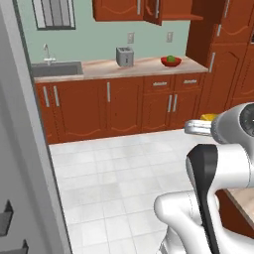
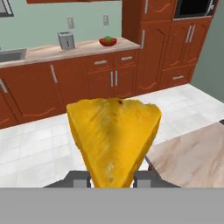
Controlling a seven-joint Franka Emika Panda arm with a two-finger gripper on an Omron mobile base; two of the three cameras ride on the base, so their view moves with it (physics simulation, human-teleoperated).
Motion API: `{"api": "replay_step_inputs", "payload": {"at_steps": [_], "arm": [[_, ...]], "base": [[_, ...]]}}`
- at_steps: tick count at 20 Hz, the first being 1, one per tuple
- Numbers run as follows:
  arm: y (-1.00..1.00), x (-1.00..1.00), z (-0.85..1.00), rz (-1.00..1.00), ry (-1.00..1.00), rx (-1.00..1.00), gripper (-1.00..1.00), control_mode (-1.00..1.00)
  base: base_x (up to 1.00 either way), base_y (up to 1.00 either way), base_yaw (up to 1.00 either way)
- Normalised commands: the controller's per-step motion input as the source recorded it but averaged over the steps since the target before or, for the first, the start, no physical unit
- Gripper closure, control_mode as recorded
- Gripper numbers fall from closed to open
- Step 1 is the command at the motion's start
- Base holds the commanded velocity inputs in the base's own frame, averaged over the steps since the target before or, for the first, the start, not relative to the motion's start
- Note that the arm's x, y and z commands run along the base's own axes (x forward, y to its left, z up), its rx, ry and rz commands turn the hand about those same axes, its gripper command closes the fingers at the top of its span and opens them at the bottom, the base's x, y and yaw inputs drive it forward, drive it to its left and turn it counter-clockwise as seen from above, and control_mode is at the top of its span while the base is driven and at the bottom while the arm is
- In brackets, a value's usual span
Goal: Pick the cheese from the fridge and the cheese grater from the cabinet and place them next to the salad bowl.
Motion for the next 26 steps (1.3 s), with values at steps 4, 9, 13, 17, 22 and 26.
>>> {"api": "replay_step_inputs", "payload": {"at_steps": [4, 9, 13, 17, 22, 26], "arm": [[0.00, 0.00, 0.00, 0.00, 0.00, 0.00, 1.00, 1.00], [0.00, 0.00, 0.00, 0.00, 0.00, 0.00, 1.00, 1.00], [0.00, 0.00, 0.00, 0.00, 0.00, 0.00, 1.00, 1.00], [0.00, 0.00, 0.00, 0.00, 0.00, 0.00, 1.00, 1.00], [0.00, 0.00, 0.00, 0.00, 0.00, 0.00, 1.00, 1.00], [0.00, 0.00, 0.00, 0.00, 0.00, 0.00, 1.00, 1.00]], "base": [[0.91, -0.08, 0.00], [0.90, -0.27, 0.00], [0.99, -0.26, 0.00], [1.00, -0.19, 0.00], [1.00, -0.25, 0.00], [0.93, -0.52, 0.00]]}}
